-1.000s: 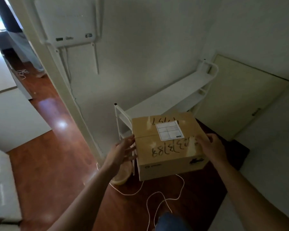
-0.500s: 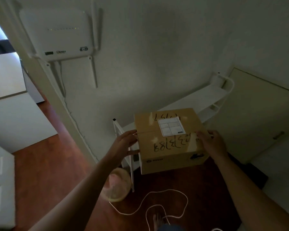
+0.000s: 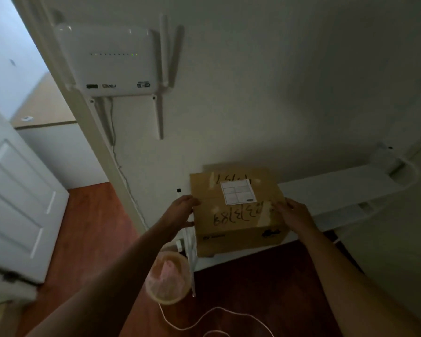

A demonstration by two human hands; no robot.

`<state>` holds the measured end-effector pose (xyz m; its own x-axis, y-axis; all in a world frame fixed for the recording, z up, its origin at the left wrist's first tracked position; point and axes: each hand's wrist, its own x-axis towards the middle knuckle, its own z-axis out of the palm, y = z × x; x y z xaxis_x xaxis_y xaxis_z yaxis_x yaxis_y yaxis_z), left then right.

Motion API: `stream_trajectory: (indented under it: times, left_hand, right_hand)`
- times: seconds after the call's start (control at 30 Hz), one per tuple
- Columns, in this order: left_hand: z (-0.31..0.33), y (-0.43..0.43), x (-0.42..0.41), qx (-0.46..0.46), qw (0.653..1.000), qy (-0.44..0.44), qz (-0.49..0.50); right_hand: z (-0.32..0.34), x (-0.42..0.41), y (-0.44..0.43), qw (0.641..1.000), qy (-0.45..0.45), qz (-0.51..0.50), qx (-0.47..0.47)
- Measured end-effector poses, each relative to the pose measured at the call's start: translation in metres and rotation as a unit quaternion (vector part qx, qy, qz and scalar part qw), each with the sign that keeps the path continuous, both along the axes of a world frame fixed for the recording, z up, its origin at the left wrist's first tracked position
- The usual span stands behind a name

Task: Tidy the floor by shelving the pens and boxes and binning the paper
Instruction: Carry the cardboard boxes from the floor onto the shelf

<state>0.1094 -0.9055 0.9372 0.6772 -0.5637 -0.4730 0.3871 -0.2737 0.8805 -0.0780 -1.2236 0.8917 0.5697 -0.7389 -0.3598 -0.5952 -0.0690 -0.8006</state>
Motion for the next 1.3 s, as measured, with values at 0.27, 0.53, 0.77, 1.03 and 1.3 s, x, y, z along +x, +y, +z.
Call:
stream_trajectory:
  times: [0.27,0.53,0.77,1.03,1.3]
  left_hand:
    - [-0.006,-0.019,0.009,0.053,0.998,-0.012,0.039]
    - [-0.050,-0.018,0.041,0.101,0.993,-0.053,-0.009]
    - [-0.008,-0.013,0.021,0.153,0.979,-0.133,0.023]
    - [-0.004,0.087,0.017,0.171,0.969,-0.161,0.071]
    - [-0.004,0.247,-0.019,0.206,0.952,-0.150,0.169]
  right_hand:
    - [0.010,0.046,0.000,0.996,-0.017,0.081,0.017]
    - [-0.003,0.056,-0.003,0.994,-0.019,0.109,-0.004]
    - [0.014,0.068,0.017,0.989,0.012,0.102,-0.111]
    - [0.034,0.118,0.093,0.965,-0.036,0.207,-0.154]
    - [0.040,0.157,0.232,0.931,-0.034,0.331,-0.147]
